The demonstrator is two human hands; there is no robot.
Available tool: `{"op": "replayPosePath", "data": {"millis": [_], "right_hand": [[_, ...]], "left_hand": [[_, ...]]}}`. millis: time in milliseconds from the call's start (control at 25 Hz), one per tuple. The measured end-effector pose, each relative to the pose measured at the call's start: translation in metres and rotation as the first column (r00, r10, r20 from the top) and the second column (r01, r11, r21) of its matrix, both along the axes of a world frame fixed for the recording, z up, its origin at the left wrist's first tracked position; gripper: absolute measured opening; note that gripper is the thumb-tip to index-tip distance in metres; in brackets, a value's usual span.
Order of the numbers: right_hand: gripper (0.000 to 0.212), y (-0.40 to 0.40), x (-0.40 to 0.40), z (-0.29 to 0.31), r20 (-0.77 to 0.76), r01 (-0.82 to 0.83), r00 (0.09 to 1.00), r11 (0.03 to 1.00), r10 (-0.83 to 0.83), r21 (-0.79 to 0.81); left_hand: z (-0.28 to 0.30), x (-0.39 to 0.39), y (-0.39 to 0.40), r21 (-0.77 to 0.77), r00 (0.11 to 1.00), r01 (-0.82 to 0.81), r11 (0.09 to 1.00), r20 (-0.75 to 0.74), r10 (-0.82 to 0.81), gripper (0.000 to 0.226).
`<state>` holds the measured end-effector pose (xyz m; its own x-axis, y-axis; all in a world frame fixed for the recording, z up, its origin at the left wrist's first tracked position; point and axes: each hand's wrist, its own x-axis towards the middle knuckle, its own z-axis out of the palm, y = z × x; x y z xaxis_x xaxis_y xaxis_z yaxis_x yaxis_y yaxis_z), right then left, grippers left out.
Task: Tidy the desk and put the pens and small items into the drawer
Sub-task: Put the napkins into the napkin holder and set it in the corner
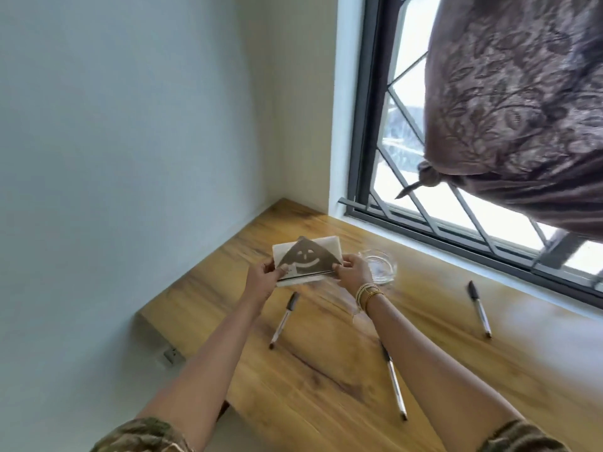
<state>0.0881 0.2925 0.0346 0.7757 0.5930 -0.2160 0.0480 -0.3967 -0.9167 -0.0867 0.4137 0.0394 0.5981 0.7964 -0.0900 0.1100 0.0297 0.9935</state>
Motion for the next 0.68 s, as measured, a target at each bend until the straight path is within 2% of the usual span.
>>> {"op": "replayPosePath", "data": {"millis": [160,280,480,560,680], "right_hand": [[0.036,0.056,-0.005,0.000,-0.019,-0.003,1.000,0.999,0.002,-0.040],[0.051,0.083,-0.005,0.001,-0.025,0.047,0.998,0.992,-0.050,-0.115],[0.055,0.106,-0.001,-0.031,0.011,-0.026,1.000,0.972,0.030,-0.235],[0.054,0.111,0.003,-0.041,0.069,-0.049,0.995,0.956,0.072,-0.288],[0.050,0.111,0.009,-0.040,0.265,-0.074,0.944,0.912,0.194,-0.404]], "left_hand": [[-0.003,0.003,0.056,-0.003,0.999,-0.030,1.000,-0.034,0.030,0.014],[-0.005,0.019,0.085,-0.018,0.990,-0.130,0.991,-0.059,0.128,0.023],[-0.003,0.043,0.130,-0.018,0.972,-0.230,0.973,-0.055,0.229,0.027],[-0.005,0.054,0.142,-0.005,0.966,-0.257,0.966,-0.030,0.257,0.027],[-0.012,0.069,0.159,-0.012,0.950,-0.314,0.949,-0.011,0.313,0.026]]}}
